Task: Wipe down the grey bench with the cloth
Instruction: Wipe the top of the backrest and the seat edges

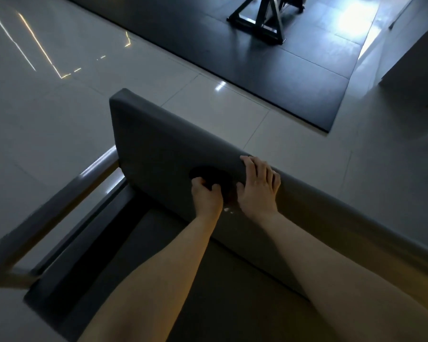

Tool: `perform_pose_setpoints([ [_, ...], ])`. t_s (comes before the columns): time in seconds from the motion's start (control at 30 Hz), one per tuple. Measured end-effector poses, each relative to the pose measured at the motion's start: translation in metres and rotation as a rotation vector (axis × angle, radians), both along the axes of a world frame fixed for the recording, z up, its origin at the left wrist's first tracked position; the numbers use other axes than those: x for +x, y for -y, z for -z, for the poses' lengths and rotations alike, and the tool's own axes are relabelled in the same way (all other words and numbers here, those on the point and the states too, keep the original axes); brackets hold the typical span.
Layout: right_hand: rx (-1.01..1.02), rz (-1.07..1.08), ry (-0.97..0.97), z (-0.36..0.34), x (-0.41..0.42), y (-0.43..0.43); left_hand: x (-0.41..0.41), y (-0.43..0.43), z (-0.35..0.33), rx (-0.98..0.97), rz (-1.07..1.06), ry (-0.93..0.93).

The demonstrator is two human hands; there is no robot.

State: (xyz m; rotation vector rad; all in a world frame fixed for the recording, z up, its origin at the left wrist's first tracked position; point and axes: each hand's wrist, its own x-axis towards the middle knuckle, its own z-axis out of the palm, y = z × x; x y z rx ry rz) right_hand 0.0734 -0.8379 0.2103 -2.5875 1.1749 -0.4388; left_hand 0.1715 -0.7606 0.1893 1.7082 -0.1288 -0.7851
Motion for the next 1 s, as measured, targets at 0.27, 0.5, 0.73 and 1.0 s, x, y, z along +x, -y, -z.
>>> perform_pose_setpoints([
  [0.27,-0.241,-0.107,0.203,0.015,-0.018,0.001,-0.014,0.011,0.016,-0.125,-0.019,0.427],
  [0.5,0.261,-0.069,0.168,0.04,-0.006,-0.024,-0.003,0.012,0.049,-0.098,0.011,0.485],
  [0.73,0.286,0.014,0.045,0.065,0.01,-0.027,0.008,0.001,0.095,0.012,0.02,0.43],
  [1.0,0.349,0.127,-0.099,0.072,0.029,-0.022,0.02,-0.022,0.142,0.108,-0.01,0.142],
])
